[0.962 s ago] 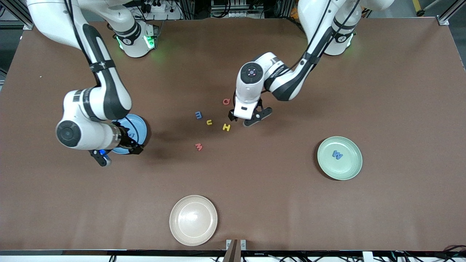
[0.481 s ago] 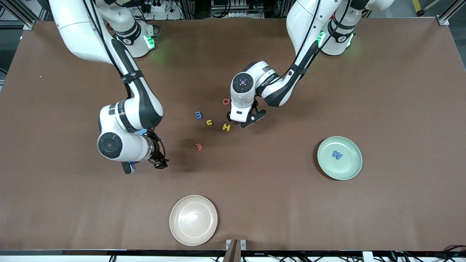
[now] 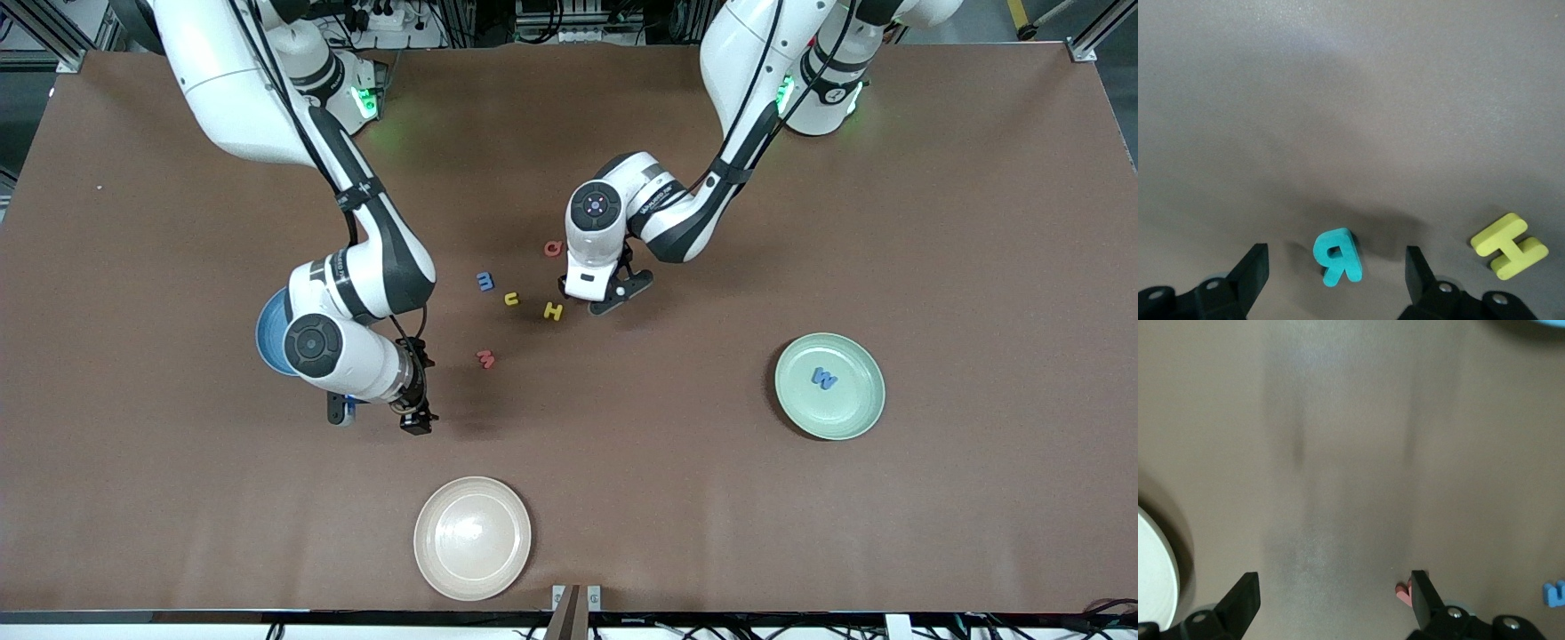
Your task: Sort upper and lower case letters into plates
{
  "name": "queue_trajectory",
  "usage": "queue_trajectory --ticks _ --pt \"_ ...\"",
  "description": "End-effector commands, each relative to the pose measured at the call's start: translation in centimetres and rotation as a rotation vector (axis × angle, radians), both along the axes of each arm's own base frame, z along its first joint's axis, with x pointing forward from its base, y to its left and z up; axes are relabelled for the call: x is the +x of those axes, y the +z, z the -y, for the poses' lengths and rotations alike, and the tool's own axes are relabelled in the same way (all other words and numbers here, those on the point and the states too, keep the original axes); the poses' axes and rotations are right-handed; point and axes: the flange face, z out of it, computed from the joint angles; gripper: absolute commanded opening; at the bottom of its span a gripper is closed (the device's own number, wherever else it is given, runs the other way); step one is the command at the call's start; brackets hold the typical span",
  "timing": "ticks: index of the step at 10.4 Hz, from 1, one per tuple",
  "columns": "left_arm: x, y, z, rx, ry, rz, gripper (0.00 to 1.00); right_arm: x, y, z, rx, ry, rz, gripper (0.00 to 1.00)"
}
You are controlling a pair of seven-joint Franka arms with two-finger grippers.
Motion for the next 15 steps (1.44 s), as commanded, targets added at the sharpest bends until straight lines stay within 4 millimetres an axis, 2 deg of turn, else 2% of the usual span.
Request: queue_trajectory --ticks 1,2,3,4,5,7,8,9,11,12,14,15 --pt "-0.1 -0.7 -0.1 -0.006 -0.008 -0.006 0.81 0.4 -0.4 -0.8 0.016 0.109 0.016 1.0" --pt "-0.1 -0.9 0.0 -0.009 -0.007 -0.004 0.73 0.0 -0.5 -1.5 0.032 0.237 0.026 1.0" --pt "-0.1 -1.1 -0.1 -0.01 -0.007 -0.004 0.59 -0.1 -0.5 -1.8 0.042 0.356 0.039 1.0" --pt "-0.1 -1.1 0.0 -0.011 -0.007 -0.003 0.36 -0.4 -0.6 -2.1 0.052 0.491 0.047 1.0" --pt "0.1 -0.7 0.0 -0.015 -0.004 0.0 0.0 -0.5 -0.6 -2.3 0.063 0.626 0.065 1.0" --pt "1.5 0.0 -1.0 -0.027 -0.007 0.005 0.0 -1.0 -0.9 -2.8 0.079 0.941 0.092 1.0" --pt "2.6 1.3 -1.9 -0.029 -0.01 0.021 0.0 -1.2 -1.3 -2.8 0.092 1.102 0.106 1.0" --pt "4.6 3.3 -3.6 -0.03 -0.004 0.032 0.0 -1.5 -1.7 -2.8 0.098 1.201 0.109 1.0" --pt "8.3 7.7 -8.4 -0.025 -0.045 0.033 0.0 -3.0 -2.7 -4.3 0.028 1.36 0.075 1.0" --pt "9.9 8.8 -11.0 -0.018 -0.08 0.02 0.0 -3.5 -3.0 -5.0 -0.017 1.445 0.061 1.0" --pt "13.0 10.1 -16.5 0.006 -0.146 0.021 0.0 -4.7 -3.2 -7.2 -0.026 1.58 0.069 1.0" --pt "14.6 9.7 -20.2 0.011 -0.171 0.014 0.0 -5.1 -3.0 -8.1 -0.02 1.649 0.074 1.0"
